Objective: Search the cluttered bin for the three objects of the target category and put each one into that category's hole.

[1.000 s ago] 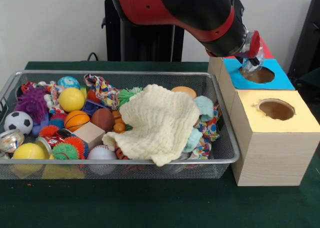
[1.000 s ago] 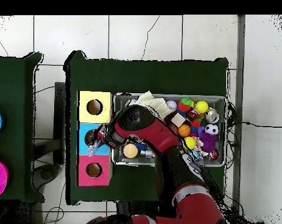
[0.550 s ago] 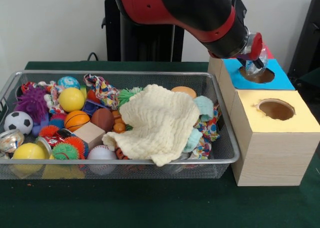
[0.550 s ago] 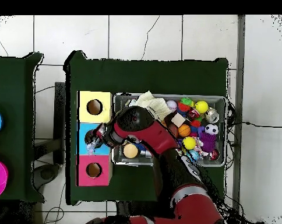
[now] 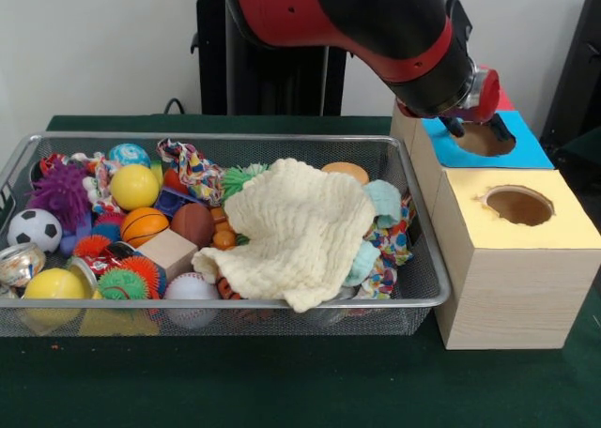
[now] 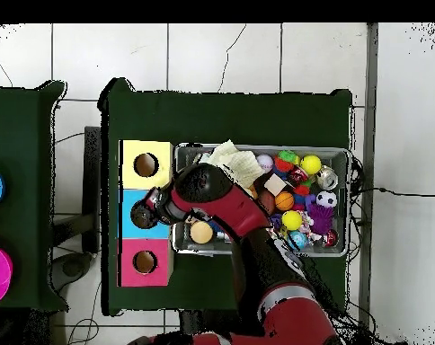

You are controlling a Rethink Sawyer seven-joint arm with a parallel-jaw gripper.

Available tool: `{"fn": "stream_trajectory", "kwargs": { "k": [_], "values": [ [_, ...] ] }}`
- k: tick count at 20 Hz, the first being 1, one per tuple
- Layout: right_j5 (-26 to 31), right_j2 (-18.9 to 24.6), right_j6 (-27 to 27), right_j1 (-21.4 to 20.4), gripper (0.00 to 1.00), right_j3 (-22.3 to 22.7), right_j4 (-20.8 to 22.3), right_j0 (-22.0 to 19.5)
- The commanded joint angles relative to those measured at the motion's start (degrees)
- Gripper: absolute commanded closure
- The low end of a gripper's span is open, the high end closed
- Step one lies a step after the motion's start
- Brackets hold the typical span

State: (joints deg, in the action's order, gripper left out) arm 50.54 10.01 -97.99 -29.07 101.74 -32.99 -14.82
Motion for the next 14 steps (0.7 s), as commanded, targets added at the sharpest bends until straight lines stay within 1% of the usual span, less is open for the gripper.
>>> {"fn": "stream_trajectory", "kwargs": {
  "k": [1, 3, 4, 6, 8, 10, 13, 14],
  "values": [
    [-3.25, 5.09, -5.75, 0.46, 0.0, 3.63, -2.27, -0.43],
    [-2.03, 5.05, -5.84, -0.36, 0.0, 4.08, -2.02, -0.64],
    [-1.21, 4.74, -5.88, -0.46, 0.0, 3.62, -1.35, -0.64],
    [2.59, 3.21, -7.0, -1.91, 0.0, 2.68, 0.7, -0.59],
    [4.3, 2.29, -6.96, -3.28, 0.0, 2.63, 2.04, -0.73],
    [7.56, 0.16, -7.42, -3.85, 0.0, 0.13, 5.42, -0.64],
    [10.53, -1.32, -7.67, -5.71, 0.0, -1.28, 8.37, -0.63],
    [11.99, -1.74, -7.27, -5.99, 0.0, -2.19, 9.57, -1.35]
  ]
}}
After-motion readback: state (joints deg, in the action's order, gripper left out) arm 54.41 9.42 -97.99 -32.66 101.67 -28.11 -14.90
